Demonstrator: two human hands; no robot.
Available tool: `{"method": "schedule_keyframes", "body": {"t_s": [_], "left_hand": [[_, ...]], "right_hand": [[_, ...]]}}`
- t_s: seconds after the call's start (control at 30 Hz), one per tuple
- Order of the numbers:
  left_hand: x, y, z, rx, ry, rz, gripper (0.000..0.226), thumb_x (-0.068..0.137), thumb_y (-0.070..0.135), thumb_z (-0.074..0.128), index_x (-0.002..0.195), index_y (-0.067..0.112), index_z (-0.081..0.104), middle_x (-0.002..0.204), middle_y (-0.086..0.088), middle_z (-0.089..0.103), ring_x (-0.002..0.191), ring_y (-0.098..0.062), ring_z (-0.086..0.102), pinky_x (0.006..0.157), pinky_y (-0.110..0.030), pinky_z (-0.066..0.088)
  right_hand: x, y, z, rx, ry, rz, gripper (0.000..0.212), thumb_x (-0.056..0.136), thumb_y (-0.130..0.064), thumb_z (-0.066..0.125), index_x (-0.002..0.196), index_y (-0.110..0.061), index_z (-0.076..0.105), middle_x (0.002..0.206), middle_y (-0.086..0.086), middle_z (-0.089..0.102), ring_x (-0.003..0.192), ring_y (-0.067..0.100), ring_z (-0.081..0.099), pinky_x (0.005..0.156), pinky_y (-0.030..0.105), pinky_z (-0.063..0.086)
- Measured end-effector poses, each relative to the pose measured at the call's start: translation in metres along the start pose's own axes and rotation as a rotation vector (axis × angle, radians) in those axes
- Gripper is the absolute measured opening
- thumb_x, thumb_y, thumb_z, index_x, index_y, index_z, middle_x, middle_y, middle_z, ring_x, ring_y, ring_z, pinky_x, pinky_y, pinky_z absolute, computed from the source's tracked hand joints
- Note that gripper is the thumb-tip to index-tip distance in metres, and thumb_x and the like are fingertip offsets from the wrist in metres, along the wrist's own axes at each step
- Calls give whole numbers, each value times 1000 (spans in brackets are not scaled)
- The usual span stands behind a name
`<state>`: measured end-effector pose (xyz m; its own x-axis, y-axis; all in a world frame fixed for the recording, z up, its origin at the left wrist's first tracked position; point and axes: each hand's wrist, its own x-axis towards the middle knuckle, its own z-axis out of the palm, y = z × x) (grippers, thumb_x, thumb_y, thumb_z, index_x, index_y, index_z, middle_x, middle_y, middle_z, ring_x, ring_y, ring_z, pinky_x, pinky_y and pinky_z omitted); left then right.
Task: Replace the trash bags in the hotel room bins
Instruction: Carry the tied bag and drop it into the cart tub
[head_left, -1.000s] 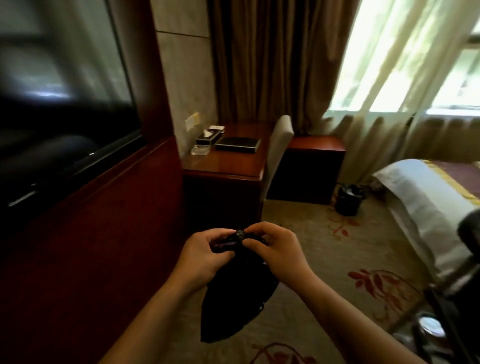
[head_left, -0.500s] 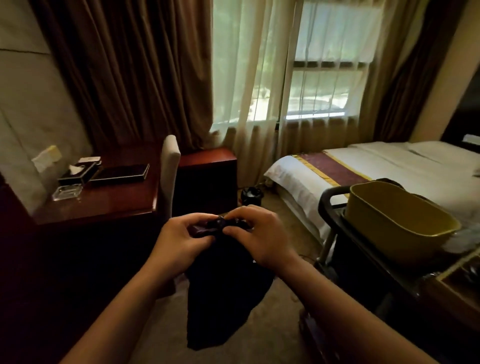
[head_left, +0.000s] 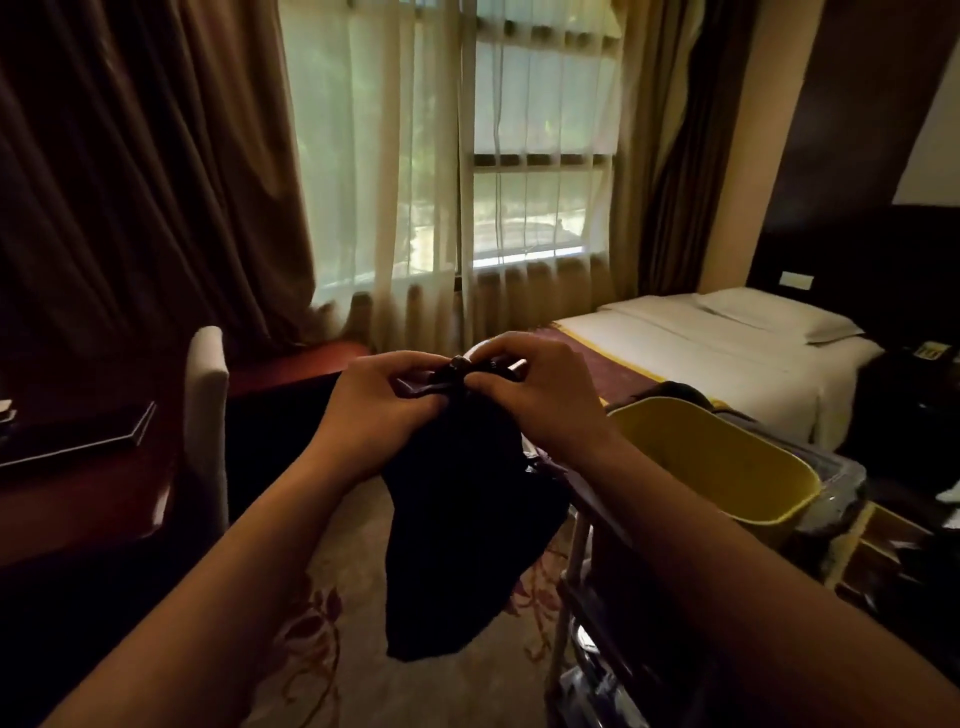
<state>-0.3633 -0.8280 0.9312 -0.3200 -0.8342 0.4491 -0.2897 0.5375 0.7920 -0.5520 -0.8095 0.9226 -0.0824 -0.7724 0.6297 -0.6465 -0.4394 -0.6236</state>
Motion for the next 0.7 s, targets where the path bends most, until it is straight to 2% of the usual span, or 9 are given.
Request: {"method": "schedule_keyframes", "body": {"t_s": [0.1,0.2,0.4,0.57,0.7], "left_hand": [[43,3,12,-30,-31,45,33,78,4,76,104,24,75,89,4,75,83,-14,72,82,-43,60],[89,6,20,-44,-66,125,34,78,4,76,105,25,74,95,7,74,88,-9,71,85,-37,59],[178,16,38,-166,-142,313,32,74,4,77,101,23,76,92,4,76,88,-11,73,85,-43,59],[245,38,65,-229,-230,421,30,74,11,78,101,24,77,92,3,76,88,-12,72,84,-47,59],[285,69,94,-272,-306,474,29,78,11,77,104,23,75,96,5,74,90,-7,70,82,-35,60]], "right_hand": [[28,12,-15,-41,86,16,13,78,-25,80,90,-25,77,82,-17,70,81,-1,65,74,18,52],[56,14,-33,-89,139,17,14,78,-23,80,92,-21,77,86,-12,71,82,2,66,78,26,55],[112,13,-71,-253,288,62,17,79,-26,80,95,-21,77,87,-13,71,85,1,66,82,27,56],[150,18,-106,-419,403,78,18,80,-27,80,96,-20,76,92,-7,73,86,4,68,81,28,58],[173,25,-142,-552,493,92,16,80,-30,79,94,-23,74,91,-7,72,81,-1,66,73,16,53]]}}
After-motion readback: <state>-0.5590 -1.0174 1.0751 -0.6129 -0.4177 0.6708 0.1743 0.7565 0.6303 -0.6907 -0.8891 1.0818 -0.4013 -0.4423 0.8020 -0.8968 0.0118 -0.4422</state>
